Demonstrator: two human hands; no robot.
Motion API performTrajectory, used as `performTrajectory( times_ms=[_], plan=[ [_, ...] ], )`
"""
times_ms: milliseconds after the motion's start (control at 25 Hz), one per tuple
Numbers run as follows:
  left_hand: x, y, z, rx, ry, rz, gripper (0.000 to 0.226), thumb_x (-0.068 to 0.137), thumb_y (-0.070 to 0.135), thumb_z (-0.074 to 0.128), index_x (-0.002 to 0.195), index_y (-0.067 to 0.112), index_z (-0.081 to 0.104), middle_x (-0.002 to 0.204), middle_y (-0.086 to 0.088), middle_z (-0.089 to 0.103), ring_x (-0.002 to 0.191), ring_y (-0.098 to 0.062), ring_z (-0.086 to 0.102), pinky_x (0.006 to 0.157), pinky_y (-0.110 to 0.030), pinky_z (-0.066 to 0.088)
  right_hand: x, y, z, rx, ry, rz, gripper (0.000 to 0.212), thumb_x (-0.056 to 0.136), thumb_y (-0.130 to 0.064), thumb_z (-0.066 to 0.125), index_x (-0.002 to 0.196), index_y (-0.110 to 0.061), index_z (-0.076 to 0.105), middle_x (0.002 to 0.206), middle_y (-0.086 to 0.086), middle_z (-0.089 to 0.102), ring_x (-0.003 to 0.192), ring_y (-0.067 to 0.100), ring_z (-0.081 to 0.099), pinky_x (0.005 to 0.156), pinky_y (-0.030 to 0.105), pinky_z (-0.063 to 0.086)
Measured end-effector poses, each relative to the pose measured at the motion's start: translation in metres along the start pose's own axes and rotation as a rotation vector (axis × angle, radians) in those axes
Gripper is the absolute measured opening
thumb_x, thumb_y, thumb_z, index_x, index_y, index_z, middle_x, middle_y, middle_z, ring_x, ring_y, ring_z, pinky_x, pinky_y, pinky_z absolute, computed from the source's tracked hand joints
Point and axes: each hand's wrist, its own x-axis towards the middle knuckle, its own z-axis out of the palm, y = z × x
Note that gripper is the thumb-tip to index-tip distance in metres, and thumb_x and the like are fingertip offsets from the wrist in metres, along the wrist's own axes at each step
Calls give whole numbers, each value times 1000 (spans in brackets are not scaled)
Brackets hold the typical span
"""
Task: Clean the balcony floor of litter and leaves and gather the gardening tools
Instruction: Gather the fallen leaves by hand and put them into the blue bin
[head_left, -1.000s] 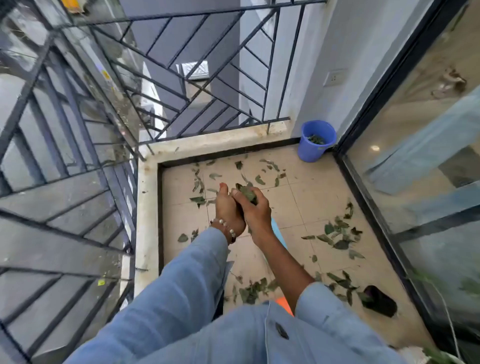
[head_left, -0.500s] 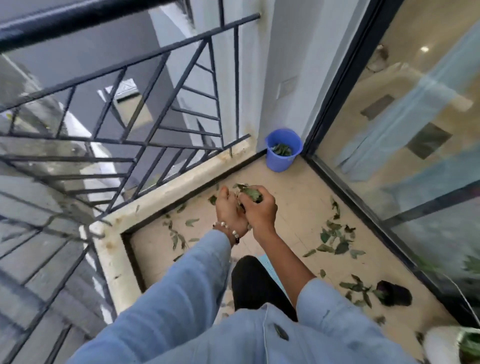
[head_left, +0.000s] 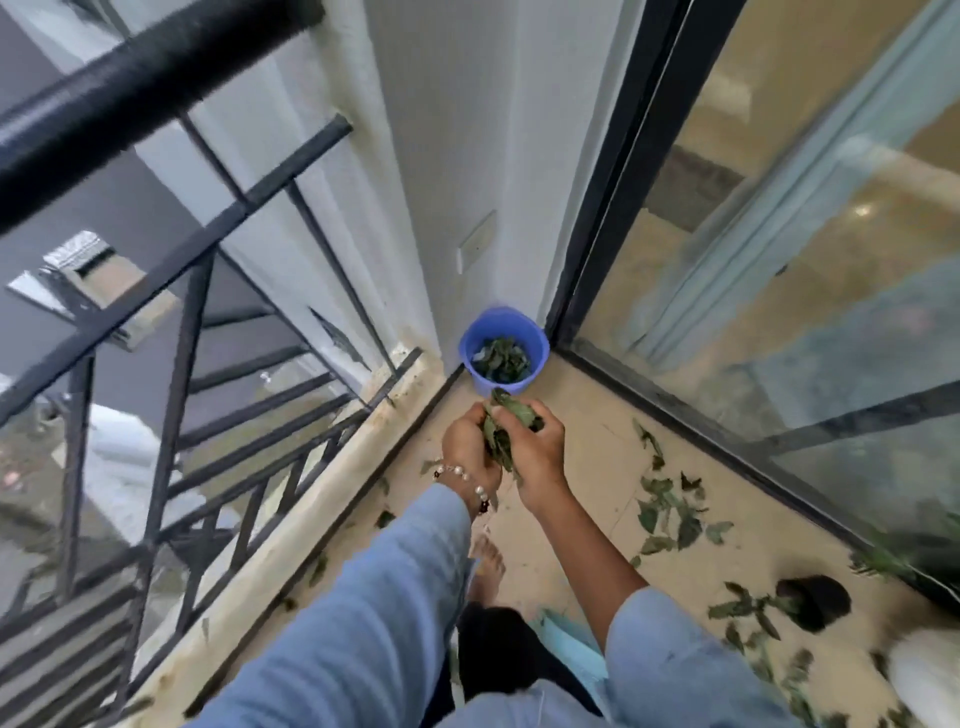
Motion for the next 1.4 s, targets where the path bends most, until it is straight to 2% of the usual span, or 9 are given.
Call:
performTrajectory(
  times_ms=[120,320,520,760,920,1080,1240,1320,1400],
  plan=[
    [51,31,39,71,7,-27,33,96,22,48,115,1,64,113,-19,67,109,-32,63,99,-41,49,55,-17,19,141,14,67,16,79,-8,73,94,-7,68,86,15,68,79,25,64,74,36,54],
    [185,63,78,128,14,-60,31,101,28,43,102,6,66,95,-12,69,86,-24,66,76,-34,53,190,-2,50,286,128,152,23,77,-11,75,99,-6,68,100,21,70,91,31,68,85,42,55],
    [347,67,96,190,-10,-158,66,99,56,27,125,5,59,120,-18,65,110,-31,62,82,-36,52,344,61,74,395,260,243,31,82,-13,71,111,-4,64,101,18,71,95,33,68,84,43,56],
    [451,68,105,433,3,-201,71,98,60,19,140,10,46,140,-13,51,130,-31,47,91,-39,46,463,138,68,267,282,338,78,61,-72,71,122,-23,62,116,-1,67,105,20,64,95,43,51],
    [450,65,95,546,62,-189,60,100,56,19,147,21,31,110,15,71,109,-20,58,89,-26,43,450,146,58,331,372,455,30,92,-39,58,103,-11,59,88,4,60,87,22,58,86,36,49],
    [411,73,87,646,47,-186,55,103,46,27,147,14,35,149,0,42,139,-20,36,110,-32,27,392,115,53,387,458,517,50,91,-33,61,108,14,59,112,40,55,107,43,58,98,47,46],
    [351,92,99,1027,-29,-219,21,102,18,39,88,18,55,103,-9,59,88,-25,59,70,-29,36,320,66,38,327,455,441,33,93,-16,60,104,15,61,83,19,60,76,23,57,85,46,52],
    [307,100,112,1195,-96,-164,21,101,9,39,86,15,54,94,-12,57,67,-20,52,52,-21,41,274,37,30,208,451,394,16,91,-18,61,89,-4,68,79,14,62,66,20,53,61,31,47],
    [260,102,123,1354,-194,-55,15,98,3,42,96,7,57,88,-15,57,61,-21,51,37,-14,38,229,17,16,-58,458,303,18,87,-27,60,82,-14,70,81,12,69,74,28,62,67,32,46]
  ],
)
